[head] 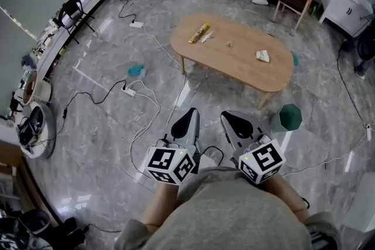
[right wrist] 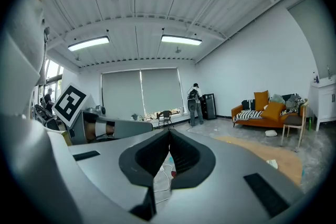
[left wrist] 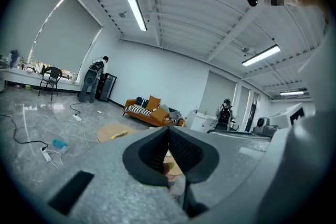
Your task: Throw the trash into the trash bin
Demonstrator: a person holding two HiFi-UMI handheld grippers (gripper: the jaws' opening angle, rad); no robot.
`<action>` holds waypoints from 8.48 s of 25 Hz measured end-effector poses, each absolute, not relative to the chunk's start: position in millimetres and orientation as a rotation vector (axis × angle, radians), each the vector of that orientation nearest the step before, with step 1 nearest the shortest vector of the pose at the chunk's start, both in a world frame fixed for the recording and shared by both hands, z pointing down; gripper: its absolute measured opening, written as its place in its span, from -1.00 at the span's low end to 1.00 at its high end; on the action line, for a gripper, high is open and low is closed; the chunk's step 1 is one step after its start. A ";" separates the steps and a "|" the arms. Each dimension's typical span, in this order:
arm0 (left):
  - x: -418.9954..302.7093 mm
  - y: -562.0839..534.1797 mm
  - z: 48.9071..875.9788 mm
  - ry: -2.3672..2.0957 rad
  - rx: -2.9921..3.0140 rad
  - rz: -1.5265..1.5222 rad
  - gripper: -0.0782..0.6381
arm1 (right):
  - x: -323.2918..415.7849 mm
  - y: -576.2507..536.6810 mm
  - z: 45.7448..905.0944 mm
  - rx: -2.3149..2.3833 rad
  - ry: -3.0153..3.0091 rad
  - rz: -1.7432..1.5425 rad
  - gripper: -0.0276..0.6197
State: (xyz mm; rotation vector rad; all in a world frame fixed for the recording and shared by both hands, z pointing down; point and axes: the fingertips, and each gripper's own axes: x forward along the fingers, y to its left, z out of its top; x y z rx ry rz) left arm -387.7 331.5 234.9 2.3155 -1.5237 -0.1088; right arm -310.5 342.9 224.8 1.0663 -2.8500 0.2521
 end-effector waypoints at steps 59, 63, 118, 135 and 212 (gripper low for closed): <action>-588.9 118.2 269.4 -1.390 2.307 -0.090 -0.76 | -512.7 146.1 246.4 1.182 -2.753 0.309 -0.89; -582.7 98.5 273.2 -1.409 2.285 -0.091 -0.76 | -504.7 124.0 244.1 1.167 -2.764 0.284 -0.89; -455.9 -115.3 283.4 -1.580 2.166 -0.042 -0.76 | -365.3 -108.4 260.5 1.030 -2.790 0.318 -0.89; -461.4 -218.9 335.2 -1.465 2.193 0.080 -0.76 | -365.7 -190.9 304.6 1.124 -2.663 0.387 -0.89; -475.4 -381.6 716.8 -1.145 1.965 0.754 -0.10 | -414.5 -335.8 561.0 1.169 -2.399 0.799 -0.89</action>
